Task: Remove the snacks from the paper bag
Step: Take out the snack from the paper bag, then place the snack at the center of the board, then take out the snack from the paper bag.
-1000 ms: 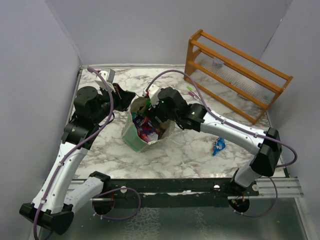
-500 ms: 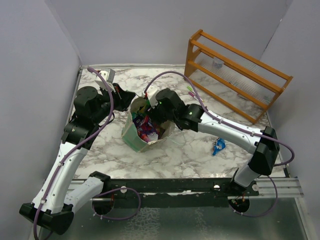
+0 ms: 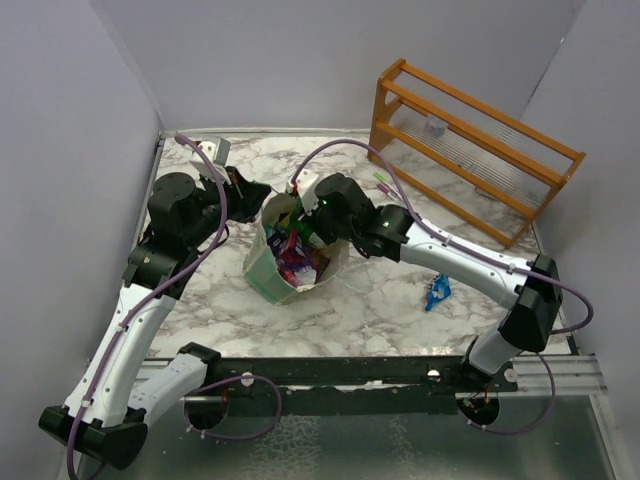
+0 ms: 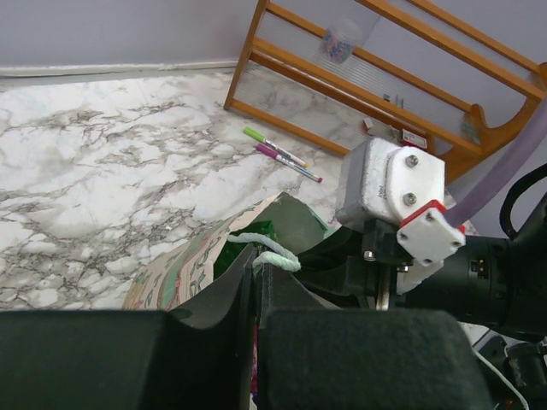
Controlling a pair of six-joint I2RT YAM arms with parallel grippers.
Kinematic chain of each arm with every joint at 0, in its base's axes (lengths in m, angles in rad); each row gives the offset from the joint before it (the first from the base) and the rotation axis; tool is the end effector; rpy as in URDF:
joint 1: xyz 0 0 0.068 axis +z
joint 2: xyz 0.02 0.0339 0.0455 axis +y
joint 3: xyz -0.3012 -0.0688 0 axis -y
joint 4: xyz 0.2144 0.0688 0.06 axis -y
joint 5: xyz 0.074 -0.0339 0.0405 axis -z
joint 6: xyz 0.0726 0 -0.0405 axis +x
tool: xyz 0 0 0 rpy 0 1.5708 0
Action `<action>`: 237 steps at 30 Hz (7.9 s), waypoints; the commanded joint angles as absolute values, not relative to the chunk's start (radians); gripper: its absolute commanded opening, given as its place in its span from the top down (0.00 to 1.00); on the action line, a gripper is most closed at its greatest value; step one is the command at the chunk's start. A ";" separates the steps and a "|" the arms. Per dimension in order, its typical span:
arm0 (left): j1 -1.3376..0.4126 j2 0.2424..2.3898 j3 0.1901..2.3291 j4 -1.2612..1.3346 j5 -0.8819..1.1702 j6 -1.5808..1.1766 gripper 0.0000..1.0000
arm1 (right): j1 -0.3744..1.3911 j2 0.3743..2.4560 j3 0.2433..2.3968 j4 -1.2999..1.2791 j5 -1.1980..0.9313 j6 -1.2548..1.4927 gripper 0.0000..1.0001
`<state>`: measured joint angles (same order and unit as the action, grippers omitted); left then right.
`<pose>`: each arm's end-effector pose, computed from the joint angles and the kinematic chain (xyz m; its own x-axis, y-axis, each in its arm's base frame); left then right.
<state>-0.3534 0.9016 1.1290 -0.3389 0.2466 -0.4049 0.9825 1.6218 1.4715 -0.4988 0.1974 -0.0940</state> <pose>0.1552 -0.0762 0.4405 -0.3178 -0.2899 -0.9027 0.4766 0.7743 -0.4164 0.2183 0.3015 0.3538 -0.2655 -0.5639 -0.7820 -0.7573 0.6240 -0.1928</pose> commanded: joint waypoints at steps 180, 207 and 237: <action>-0.512 0.727 0.601 0.571 1.002 -0.380 1.00 | 0.984 1.337 0.774 -0.027 -0.206 -0.997 0.55; -0.512 0.733 0.607 0.475 0.963 -0.317 1.00 | 0.985 1.042 0.664 0.117 -0.225 -0.750 0.99; -0.512 0.749 0.624 0.386 0.879 -0.271 1.00 | 0.985 0.692 0.787 -0.030 -0.247 -0.621 0.99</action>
